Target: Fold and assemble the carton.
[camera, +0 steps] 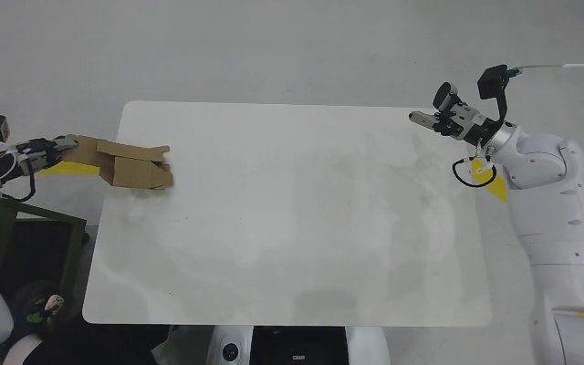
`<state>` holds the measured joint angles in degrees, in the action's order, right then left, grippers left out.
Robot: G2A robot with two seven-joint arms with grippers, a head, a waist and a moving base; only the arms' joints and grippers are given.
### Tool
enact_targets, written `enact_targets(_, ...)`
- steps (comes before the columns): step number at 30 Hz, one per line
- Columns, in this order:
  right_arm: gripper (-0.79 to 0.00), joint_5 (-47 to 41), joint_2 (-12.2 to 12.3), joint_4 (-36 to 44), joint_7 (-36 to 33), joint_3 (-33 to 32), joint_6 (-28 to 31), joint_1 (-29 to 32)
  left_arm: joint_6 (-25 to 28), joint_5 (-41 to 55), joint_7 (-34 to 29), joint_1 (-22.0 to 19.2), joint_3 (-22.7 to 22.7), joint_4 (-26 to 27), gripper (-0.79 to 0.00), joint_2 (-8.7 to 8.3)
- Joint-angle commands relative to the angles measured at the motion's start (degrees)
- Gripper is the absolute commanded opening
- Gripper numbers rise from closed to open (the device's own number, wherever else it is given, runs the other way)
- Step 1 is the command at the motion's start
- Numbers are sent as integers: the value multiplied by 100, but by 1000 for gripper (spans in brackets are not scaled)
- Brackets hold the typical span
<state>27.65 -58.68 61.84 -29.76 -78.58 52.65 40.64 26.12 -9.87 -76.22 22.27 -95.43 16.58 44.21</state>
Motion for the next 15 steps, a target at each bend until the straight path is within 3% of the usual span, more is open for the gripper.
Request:
enact_targets(1,0,0,0,0,0,0,0,0,44,213,-85,-25,25,106,-785,53)
enact_targets(15,0,0,0,0,0,0,0,0,-356,1895,-408,255,652,1379,-785,600)
